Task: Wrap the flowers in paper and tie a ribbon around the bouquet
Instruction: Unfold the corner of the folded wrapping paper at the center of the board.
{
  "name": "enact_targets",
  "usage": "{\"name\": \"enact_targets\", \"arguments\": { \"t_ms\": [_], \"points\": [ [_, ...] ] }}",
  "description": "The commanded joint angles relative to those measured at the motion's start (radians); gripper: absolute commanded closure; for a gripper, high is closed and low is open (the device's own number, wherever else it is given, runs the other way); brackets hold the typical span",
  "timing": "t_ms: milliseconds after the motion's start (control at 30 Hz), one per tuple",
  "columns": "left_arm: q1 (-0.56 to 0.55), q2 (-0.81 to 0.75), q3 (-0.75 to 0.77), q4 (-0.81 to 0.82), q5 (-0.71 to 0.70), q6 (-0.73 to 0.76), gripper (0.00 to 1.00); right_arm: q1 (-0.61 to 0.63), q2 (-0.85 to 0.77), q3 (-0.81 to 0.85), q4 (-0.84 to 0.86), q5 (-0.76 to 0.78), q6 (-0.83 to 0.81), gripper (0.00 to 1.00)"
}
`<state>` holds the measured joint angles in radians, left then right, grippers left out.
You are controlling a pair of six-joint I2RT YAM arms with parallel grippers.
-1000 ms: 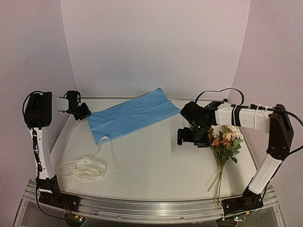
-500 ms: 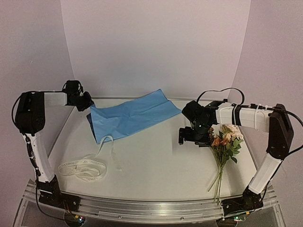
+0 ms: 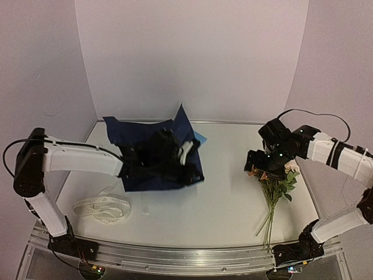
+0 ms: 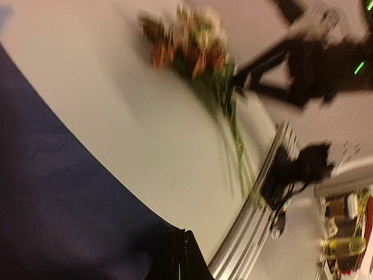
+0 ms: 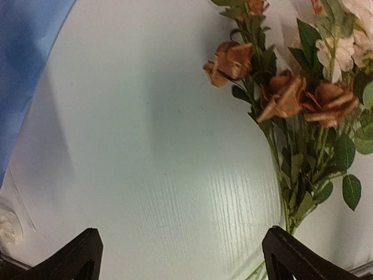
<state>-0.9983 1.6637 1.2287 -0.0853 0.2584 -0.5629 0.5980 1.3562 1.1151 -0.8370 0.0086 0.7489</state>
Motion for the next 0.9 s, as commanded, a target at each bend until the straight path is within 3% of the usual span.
{"name": "enact_targets", "arguments": {
  "t_ms": [0, 233, 400, 733, 867],
  "points": [
    [-0.142, 0.136, -0.184, 0.052, -0.015, -0.092, 1.0, 0.0, -0.096, -0.132, -0.035, 0.01, 0.058, 0.02],
    [-0.198, 0.146, -0.284, 0.175, 0.044, -0.09, 1.0, 0.08, -0.079, -0.221, 0.044, -0.001, 0.047, 0.02],
    [-0.199, 0.059, -0.343, 0.232, 0.132, -0.045, 1.0, 0.113, 0.068, -0.162, 0.181, -0.118, 0.038, 0.02],
    [-0.183, -0.027, -0.446, 0.423, 0.512, 0.059, 1.0, 0.216, 0.362, 0.03, 0.357, -0.167, 0.103, 0.02],
    [-0.175, -0.044, -0.455, 0.5, 0.52, 0.037, 1.0, 0.226, 0.434, 0.015, 0.423, -0.18, 0.222, 0.02]
  ]
}}
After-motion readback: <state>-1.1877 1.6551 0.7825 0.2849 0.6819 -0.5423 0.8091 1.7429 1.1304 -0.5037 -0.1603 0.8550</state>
